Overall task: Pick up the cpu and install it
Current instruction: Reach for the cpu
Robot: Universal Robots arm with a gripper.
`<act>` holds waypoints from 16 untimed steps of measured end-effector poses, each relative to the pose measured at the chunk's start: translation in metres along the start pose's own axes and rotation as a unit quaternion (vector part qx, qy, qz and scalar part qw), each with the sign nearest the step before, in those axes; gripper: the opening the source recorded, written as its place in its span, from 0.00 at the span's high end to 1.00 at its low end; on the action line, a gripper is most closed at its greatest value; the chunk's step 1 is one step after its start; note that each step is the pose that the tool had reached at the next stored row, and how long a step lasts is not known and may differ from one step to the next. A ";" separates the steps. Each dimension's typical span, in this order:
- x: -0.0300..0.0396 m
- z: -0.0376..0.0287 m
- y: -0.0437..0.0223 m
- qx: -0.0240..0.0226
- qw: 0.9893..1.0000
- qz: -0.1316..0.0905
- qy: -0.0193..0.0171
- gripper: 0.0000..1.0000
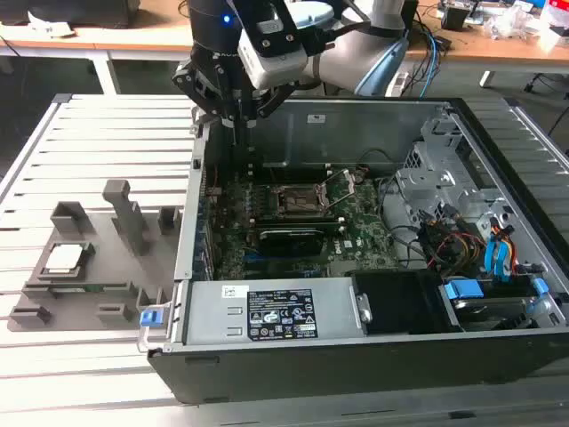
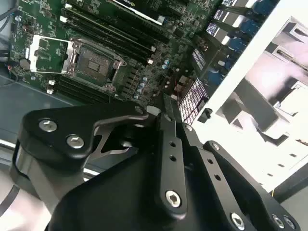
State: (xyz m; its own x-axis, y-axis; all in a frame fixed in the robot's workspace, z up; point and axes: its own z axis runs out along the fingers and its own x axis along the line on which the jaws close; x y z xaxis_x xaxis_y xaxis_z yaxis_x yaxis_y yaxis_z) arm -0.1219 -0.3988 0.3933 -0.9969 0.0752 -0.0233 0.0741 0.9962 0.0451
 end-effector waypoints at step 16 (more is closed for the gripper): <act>0.0812 -0.0021 -0.0060 0.000 1.000 0.000 0.000 0.89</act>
State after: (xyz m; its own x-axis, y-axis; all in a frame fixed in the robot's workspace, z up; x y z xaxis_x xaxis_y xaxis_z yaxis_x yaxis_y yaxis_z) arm -0.2034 -0.3988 0.3932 -0.9969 0.0753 -0.0241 0.0742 0.9962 0.0451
